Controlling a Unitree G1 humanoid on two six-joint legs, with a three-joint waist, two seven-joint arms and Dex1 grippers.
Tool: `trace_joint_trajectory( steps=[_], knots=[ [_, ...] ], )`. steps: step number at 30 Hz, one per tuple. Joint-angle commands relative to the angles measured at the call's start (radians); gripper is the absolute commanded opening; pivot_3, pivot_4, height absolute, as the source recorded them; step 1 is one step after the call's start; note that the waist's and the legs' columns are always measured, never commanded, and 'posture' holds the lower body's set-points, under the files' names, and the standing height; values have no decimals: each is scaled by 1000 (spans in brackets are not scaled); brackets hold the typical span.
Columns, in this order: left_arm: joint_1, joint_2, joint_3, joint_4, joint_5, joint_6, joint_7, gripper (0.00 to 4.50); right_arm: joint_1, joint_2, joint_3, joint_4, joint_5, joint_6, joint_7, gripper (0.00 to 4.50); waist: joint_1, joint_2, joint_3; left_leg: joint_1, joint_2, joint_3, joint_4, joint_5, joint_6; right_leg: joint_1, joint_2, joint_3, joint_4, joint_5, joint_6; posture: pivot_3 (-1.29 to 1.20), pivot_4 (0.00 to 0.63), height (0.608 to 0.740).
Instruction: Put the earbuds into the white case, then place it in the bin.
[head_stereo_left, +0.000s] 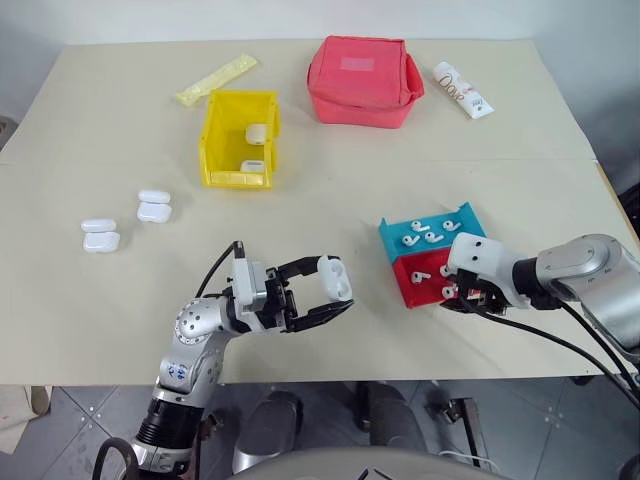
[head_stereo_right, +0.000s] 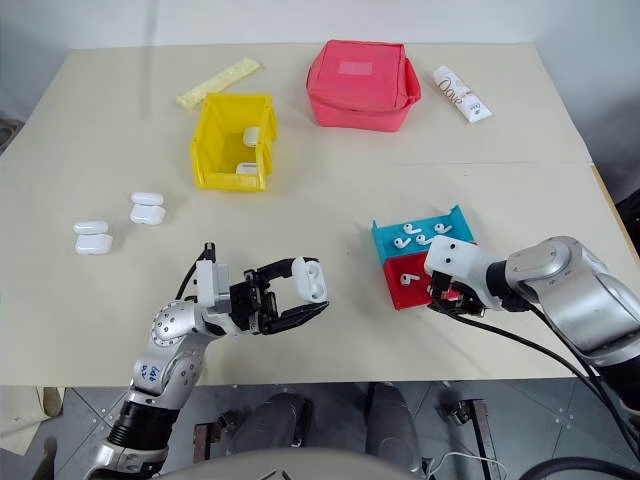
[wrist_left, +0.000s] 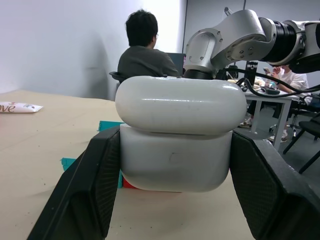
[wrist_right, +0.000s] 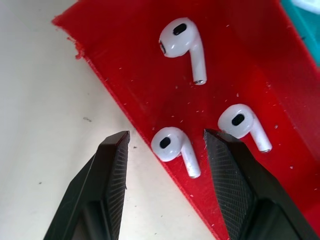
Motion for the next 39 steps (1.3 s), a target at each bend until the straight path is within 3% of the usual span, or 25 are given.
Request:
trace_joint_trajectory(
  steps=[1,4,9,10,18,22,25,28,32,39],
  knots=[
    [2,1,-10,-47,-2,1,7,2824,-9,9,4,6,-14,-4,9,2443,0,0,0,0,0,0,0,0,0,0,0,0,0,0,0,0,150,740],
    [1,2,-9,-47,-2,2,9,2824,-6,12,4,5,-18,-2,13,2068,0,0,0,0,0,0,0,0,0,0,0,0,0,0,0,0,150,740],
    [-2,2,-8,-48,-2,4,12,2824,-2,17,2,2,-23,2,22,517,-1,-1,-1,0,0,0,0,0,0,0,0,0,0,0,0,0,150,740],
    [-2,3,-8,-47,-2,4,12,2824,-2,19,2,2,-24,3,22,454,-1,-1,-1,0,0,0,0,0,0,0,0,0,0,0,0,0,150,740],
    [-6,1,-12,-44,0,4,15,2824,10,27,-42,-20,7,17,20,455,-1,-2,-1,0,0,0,0,0,0,0,0,0,0,0,0,0,150,740],
    [-21,-7,-18,-23,-8,3,0,2824,63,69,-254,-120,192,37,67,455,2,-1,-1,0,0,0,0,0,0,0,0,0,0,0,0,0,150,740],
    [-52,-18,-33,11,-24,0,-43,2824,122,194,-498,-194,409,0,83,455,5,-1,-1,0,0,-1,0,0,0,0,0,0,0,0,0,0,150,740],
    [-104,-38,-36,69,-39,-11,-96,2824,132,258,-558,-215,496,-18,66,455,8,-1,-1,1,0,-1,0,-1,1,2,1,0,-1,0,0,0,150,740],
    [-185,-58,-23,165,-61,-28,-177,2824,86,382,-551,-216,593,-57,-1,455,4,-1,-1,1,1,-1,2,-1,1,2,1,0,0,1,0,0,150,740],
    [-300,-85,-7,284,-76,-22,-276,2824,39,541,-460,-169,598,-138,-88,455,-4,-1,-1,0,2,-1,2,-1,0,0,3,0,3,1,0,0,150,740]
  ],
)
